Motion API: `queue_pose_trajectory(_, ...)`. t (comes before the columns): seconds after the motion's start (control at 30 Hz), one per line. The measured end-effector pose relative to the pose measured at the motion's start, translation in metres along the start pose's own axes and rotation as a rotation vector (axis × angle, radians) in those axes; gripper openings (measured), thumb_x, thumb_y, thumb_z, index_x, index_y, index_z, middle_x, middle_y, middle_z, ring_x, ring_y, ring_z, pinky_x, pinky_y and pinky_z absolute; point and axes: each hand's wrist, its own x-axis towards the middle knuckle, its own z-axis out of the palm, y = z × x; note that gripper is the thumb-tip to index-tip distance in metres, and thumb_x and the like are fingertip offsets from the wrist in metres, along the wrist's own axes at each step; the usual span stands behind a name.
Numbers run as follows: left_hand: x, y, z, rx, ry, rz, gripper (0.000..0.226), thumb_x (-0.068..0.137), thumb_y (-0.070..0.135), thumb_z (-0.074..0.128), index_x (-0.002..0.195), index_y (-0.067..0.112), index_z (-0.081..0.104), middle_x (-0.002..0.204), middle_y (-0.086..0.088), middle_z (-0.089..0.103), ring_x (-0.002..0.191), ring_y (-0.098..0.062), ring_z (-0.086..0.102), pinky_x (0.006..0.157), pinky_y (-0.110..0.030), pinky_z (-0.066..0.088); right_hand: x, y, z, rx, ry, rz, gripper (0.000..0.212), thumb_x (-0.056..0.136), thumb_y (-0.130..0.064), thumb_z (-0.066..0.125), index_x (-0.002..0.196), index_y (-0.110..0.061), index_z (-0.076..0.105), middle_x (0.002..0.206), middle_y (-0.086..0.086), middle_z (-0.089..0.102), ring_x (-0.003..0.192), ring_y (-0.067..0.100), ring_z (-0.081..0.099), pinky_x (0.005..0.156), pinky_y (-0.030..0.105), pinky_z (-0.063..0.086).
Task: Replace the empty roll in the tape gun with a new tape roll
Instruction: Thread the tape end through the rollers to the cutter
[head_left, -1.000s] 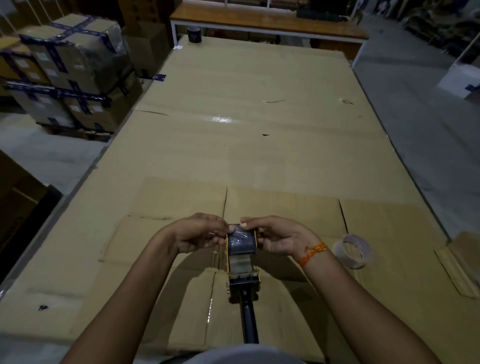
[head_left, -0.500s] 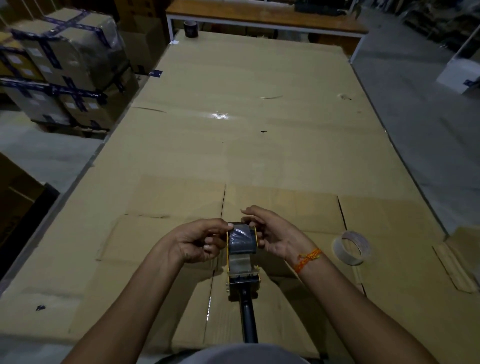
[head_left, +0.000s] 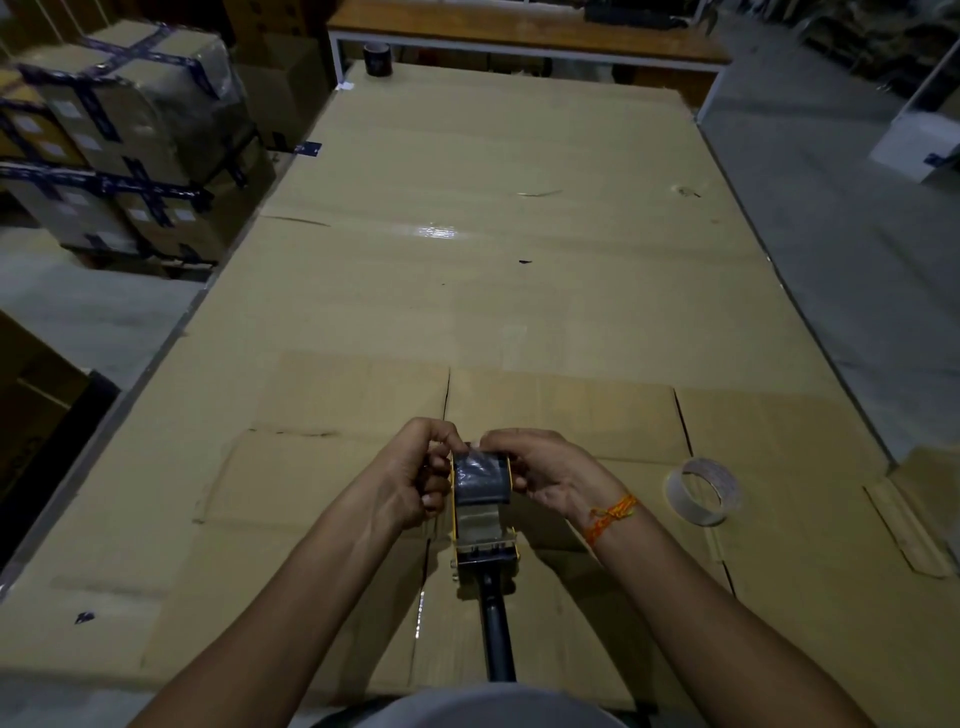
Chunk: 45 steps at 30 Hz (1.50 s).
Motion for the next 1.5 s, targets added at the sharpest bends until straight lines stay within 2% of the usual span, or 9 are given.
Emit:
queue_pose_trajectory(0.27,0.004,-0.004,0.009,-0.061,0.131,0.058,0.029,0.086,0.013,0.049,0.059,0.022,0.043,0.045,0.008,0.033,0.036,-0.011,0.021,0.038,-0.018,0.014,0.001,-0.003,-0.002,0.014,0.003,0.116,0.009,0.091,-0.008,0.077,0.086,-0.007,0.070,0.082,0.006,0.064,0.063,0.010,0.052,0.041,0.015,0.034)
queue_pose_trajectory(0.5,0.010,-0.017,0.005,0.053,0.281,0.510,0.011,0.098,0.018,0.061,0.094,0.012,0.069,0.082,-0.004,0.058,0.065,-0.017,0.045,0.062,-0.032,0.036,0.003,-0.005,-0.006,0.046,-0.020,0.189,0.008,0.091,-0.009,0.076,0.092,-0.009,0.068,0.077,0.002,0.058,0.051,0.005,0.047,0.037,0.012,0.035)
queue_pose_trajectory(0.63,0.003,-0.033,-0.002,0.058,0.181,0.572,0.014,0.101,0.016,0.055,0.097,0.010,0.068,0.085,-0.004,0.060,0.065,-0.016,0.048,0.057,-0.031,0.036,0.007,-0.003,-0.008,0.122,-0.042,0.216,0.014,0.091,-0.008,0.073,0.080,-0.012,0.066,0.061,-0.003,0.053,0.044,0.004,0.042,0.035,0.012,0.035)
queue_pose_trajectory(0.77,-0.008,-0.054,-0.008,0.154,0.278,0.604,0.026,0.108,0.026,0.055,0.113,0.002,0.063,0.096,-0.008,0.063,0.077,-0.022,0.055,0.062,-0.033,0.044,0.005,-0.001,-0.011,0.178,-0.042,0.197,0.016,0.093,-0.011,0.073,0.079,-0.012,0.066,0.061,-0.002,0.052,0.045,0.005,0.042,0.036,0.013,0.037)
queue_pose_trajectory(0.93,-0.044,-0.088,-0.015,0.181,0.179,0.463,0.042,0.109,0.049,0.046,0.095,0.011,0.058,0.084,-0.013,0.060,0.067,-0.023,0.058,0.060,-0.033,0.048,0.009,0.006,-0.013,0.218,-0.001,0.109,0.020,0.096,-0.024,0.075,0.079,-0.016,0.068,0.062,-0.004,0.058,0.044,0.005,0.046,0.037,0.017,0.039)
queue_pose_trajectory(1.17,-0.027,-0.143,-0.035,0.069,0.110,0.083,0.016,0.098,0.005,0.049,0.111,0.002,0.058,0.078,-0.016,0.070,0.063,-0.033,0.069,0.065,-0.042,0.056,0.002,0.024,-0.019,0.401,-0.051,-0.016,0.014,0.100,-0.025,0.067,0.099,-0.013,0.074,0.084,-0.001,0.070,0.066,0.010,0.055,0.053,0.022,0.044)
queue_pose_trajectory(1.33,-0.061,-0.136,-0.034,0.310,0.197,0.515,0.022,0.094,0.034,0.069,0.110,0.023,0.058,0.098,-0.010,0.071,0.078,-0.023,0.072,0.071,-0.035,0.057,-0.008,0.033,-0.023,0.455,-0.062,-0.117,0.017,0.103,-0.024,0.065,0.106,-0.011,0.076,0.100,0.008,0.077,0.084,0.017,0.064,0.077,0.032,0.051)
queue_pose_trajectory(1.4,-0.073,-0.119,-0.034,0.473,0.275,0.712,0.030,0.084,0.044,0.076,0.107,0.029,0.064,0.089,-0.002,0.067,0.073,-0.018,0.067,0.069,-0.029,0.056,-0.010,0.039,-0.024,0.471,-0.063,-0.139,0.018,0.102,-0.023,0.067,0.110,-0.009,0.076,0.108,0.012,0.078,0.097,0.023,0.065,0.092,0.040,0.051)
queue_pose_trajectory(1.5,-0.078,-0.098,-0.025,0.622,0.300,0.882,0.018,0.085,0.025,0.088,0.095,0.029,0.074,0.064,0.012,0.050,0.056,-0.006,0.046,0.053,-0.016,0.036,-0.013,0.043,-0.025,0.475,-0.061,-0.163,0.021,0.100,-0.024,0.069,0.114,-0.008,0.075,0.113,0.013,0.078,0.112,0.031,0.060,0.104,0.046,0.047)
